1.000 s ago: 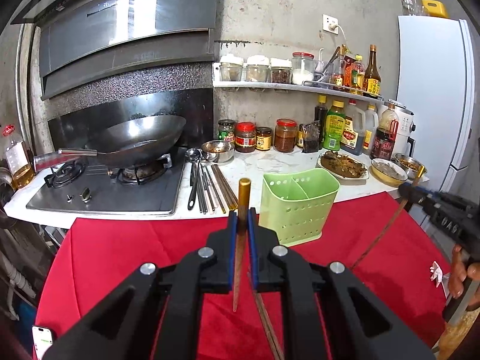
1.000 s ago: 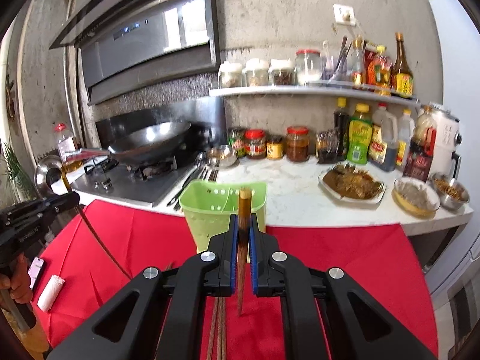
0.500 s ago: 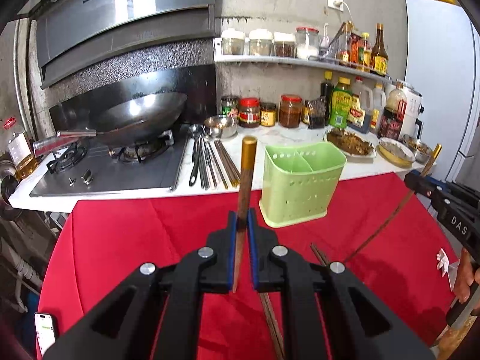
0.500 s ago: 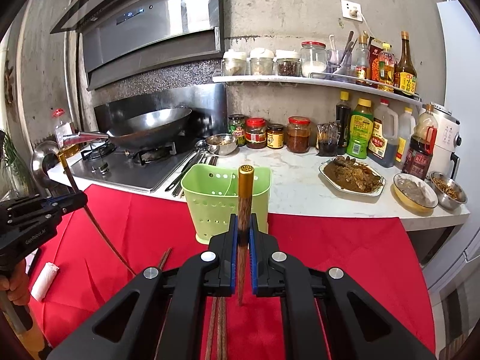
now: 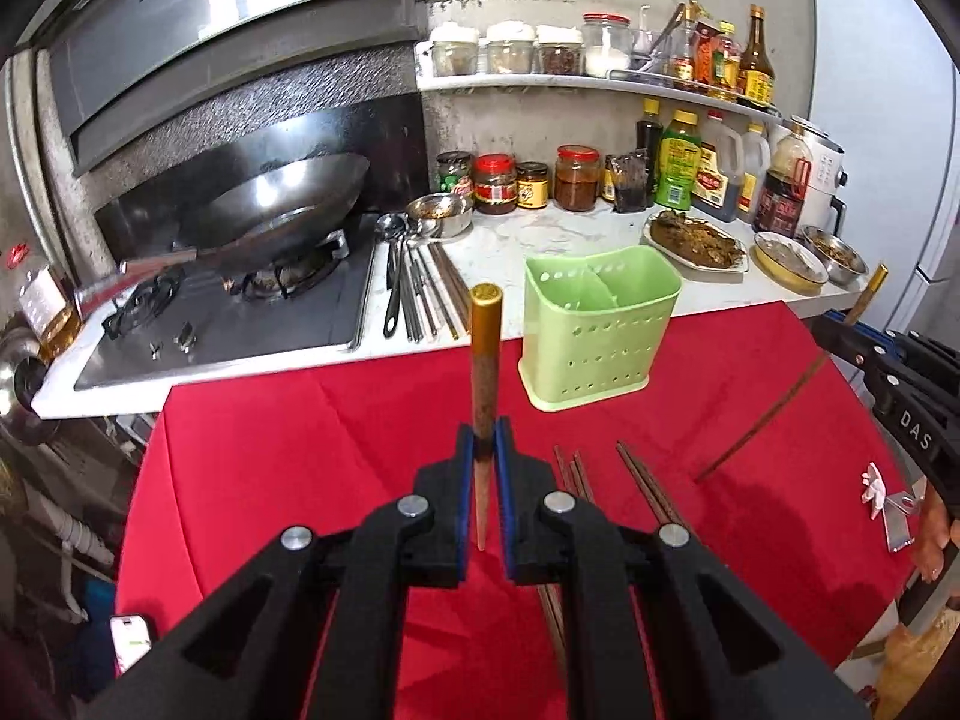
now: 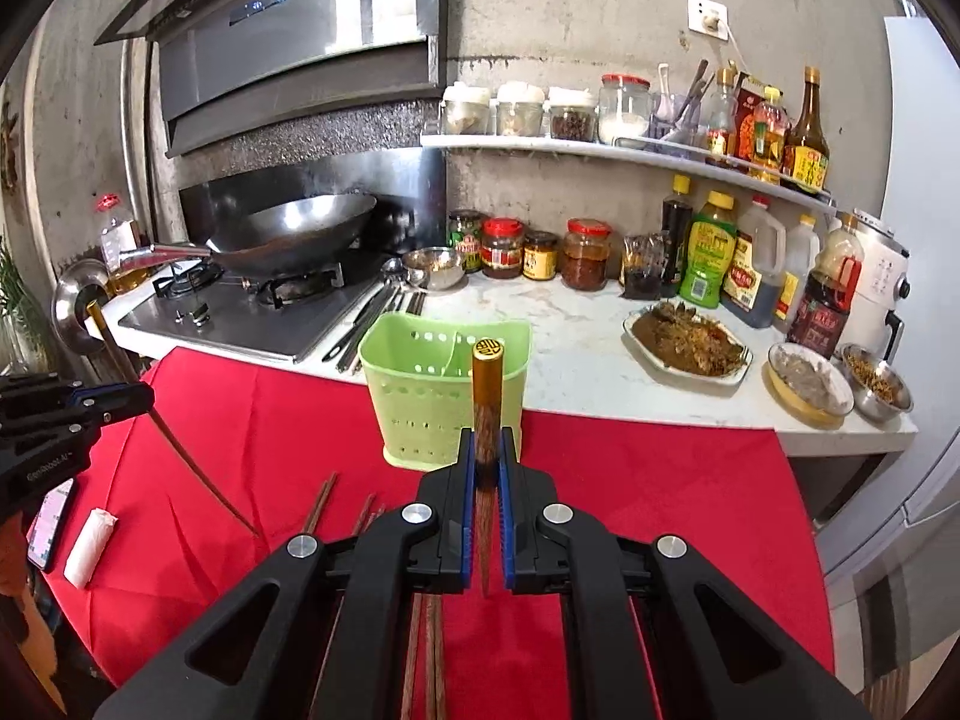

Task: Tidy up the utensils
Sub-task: 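Lower the left tool's chopstick into the green holder while the right tool inserts its own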

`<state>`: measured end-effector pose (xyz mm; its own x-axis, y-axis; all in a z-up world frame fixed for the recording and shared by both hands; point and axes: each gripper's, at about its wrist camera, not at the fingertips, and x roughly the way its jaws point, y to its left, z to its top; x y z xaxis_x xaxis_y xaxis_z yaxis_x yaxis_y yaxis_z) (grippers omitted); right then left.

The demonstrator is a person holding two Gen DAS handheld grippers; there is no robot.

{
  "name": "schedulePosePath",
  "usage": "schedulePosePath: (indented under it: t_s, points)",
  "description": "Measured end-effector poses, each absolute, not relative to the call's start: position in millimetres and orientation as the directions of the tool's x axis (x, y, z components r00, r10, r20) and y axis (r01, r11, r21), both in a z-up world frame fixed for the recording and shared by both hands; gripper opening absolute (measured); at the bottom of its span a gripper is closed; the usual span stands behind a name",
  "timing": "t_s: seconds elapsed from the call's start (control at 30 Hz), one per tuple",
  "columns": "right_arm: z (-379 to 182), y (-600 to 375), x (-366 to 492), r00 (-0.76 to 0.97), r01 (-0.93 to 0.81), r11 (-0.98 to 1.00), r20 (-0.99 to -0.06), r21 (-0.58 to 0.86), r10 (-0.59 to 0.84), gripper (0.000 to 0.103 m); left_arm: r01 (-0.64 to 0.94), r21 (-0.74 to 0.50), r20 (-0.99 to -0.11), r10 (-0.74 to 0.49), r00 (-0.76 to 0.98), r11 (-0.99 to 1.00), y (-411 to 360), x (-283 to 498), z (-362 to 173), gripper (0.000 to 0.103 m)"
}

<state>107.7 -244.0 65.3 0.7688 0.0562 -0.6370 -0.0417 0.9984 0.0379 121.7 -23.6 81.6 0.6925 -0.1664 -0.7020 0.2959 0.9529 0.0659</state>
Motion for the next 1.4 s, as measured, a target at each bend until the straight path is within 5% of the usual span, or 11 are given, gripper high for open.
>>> schedulePosePath:
  t_s: [0.6, 1.4]
  points:
    - [189, -246, 184, 0.861, -0.043, 0.999, -0.507, 0.017, 0.045, 0.007, 0.341, -0.053, -0.600, -0.303, 0.740, 0.939, -94, 204, 224, 0.007]
    - [56, -249, 244, 0.701, -0.040, 0.999, -0.712, 0.018, 0.041, 0.007, 0.332, 0.020, -0.772, -0.197, 0.605, 0.943, -125, 272, 91, 0.008]
